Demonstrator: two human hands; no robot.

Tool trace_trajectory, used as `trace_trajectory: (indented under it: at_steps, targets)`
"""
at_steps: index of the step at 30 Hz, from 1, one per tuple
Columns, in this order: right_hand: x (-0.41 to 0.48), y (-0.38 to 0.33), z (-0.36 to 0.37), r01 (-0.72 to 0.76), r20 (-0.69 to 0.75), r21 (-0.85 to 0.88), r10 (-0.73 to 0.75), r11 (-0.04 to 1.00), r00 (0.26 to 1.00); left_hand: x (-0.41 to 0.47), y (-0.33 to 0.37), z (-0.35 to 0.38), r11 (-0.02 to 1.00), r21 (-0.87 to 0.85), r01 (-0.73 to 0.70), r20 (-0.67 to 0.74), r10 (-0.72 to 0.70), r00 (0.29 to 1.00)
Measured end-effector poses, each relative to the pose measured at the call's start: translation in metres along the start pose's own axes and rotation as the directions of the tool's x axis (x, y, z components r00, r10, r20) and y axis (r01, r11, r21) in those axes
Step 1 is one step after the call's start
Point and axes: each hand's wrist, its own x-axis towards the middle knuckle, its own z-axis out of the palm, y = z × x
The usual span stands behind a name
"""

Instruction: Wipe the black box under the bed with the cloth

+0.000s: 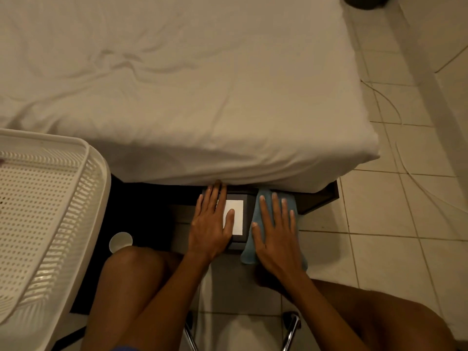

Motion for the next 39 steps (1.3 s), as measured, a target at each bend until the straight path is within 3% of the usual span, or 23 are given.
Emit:
trace_trajectory:
  at_steps: [11, 18, 21, 23, 26, 28, 39]
  targets:
    - [0.016, -0.001, -0.004, -0.020, -0.020, 0.024, 0.021, 1.000, 1.000, 0.000, -0.002, -0.002, 0.999, -0.045, -0.010, 0.013, 0.010, 1.000]
    - [-0.032, -0.026, 0.009, -0.262, -0.093, 0.043, 0.265, 0.964, 0.960, 0.025, -0.008, -0.010, 0.943, -0.006, -0.332, 0.094, 0.331, 0.939]
    - [-0.040, -0.035, 0.012, -0.334, -0.125, 0.080, 0.341, 0.939, 0.932, 0.029, -0.005, -0.013, 0.925, -0.004, -0.380, 0.101, 0.379, 0.920]
    - [-0.038, -0.031, 0.013, -0.322, -0.142, 0.069, 0.329, 0.944, 0.934, 0.024, -0.001, -0.012, 0.949, 0.039, -0.312, 0.015, 0.312, 0.950]
    - [-0.038, -0.022, 0.016, -0.296, -0.135, 0.049, 0.300, 0.954, 0.944, 0.001, 0.015, 0.001, 0.998, -0.062, 0.025, -0.066, -0.029, 0.997]
    - [-0.037, -0.014, 0.016, -0.261, -0.147, 0.050, 0.266, 0.964, 0.953, -0.013, 0.024, 0.011, 0.983, -0.108, 0.146, -0.060, -0.153, 0.986]
    - [0.016, 0.057, -0.025, 0.053, 0.036, 0.030, -0.054, 0.998, 0.998, -0.020, 0.037, 0.016, 0.999, 0.009, 0.043, -0.040, -0.043, 0.998]
